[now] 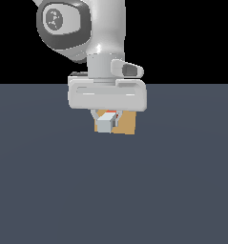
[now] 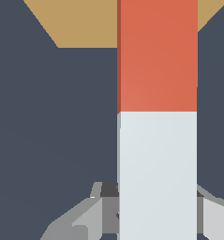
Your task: Insert the peg into the horizontal hole in a box.
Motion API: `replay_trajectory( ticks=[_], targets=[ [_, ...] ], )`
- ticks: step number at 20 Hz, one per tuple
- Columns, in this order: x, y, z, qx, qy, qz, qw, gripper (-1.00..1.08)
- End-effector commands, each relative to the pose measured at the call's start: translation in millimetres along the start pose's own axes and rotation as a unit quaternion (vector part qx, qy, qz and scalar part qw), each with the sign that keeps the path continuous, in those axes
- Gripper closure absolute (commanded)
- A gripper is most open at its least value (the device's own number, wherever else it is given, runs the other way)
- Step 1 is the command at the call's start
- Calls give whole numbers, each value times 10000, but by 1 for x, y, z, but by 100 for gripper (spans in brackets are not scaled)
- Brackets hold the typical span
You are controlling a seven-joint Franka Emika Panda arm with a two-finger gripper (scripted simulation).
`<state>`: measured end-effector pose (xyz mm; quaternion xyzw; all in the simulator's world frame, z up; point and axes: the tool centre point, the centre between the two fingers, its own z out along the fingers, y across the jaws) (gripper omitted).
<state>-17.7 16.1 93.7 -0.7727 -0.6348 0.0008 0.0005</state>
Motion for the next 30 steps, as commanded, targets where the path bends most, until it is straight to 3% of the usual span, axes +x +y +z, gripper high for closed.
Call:
replay_trajectory(
  ticks=[1, 11, 23, 30],
  targets=[
    [0, 0, 0, 0, 0, 0, 10000, 108],
    [6, 0, -1, -5, 5, -15, 10000, 108],
    [81, -1, -2, -11, 8, -15, 10000, 108],
    [93, 1, -2, -15, 9, -16, 10000, 108]
  ],
)
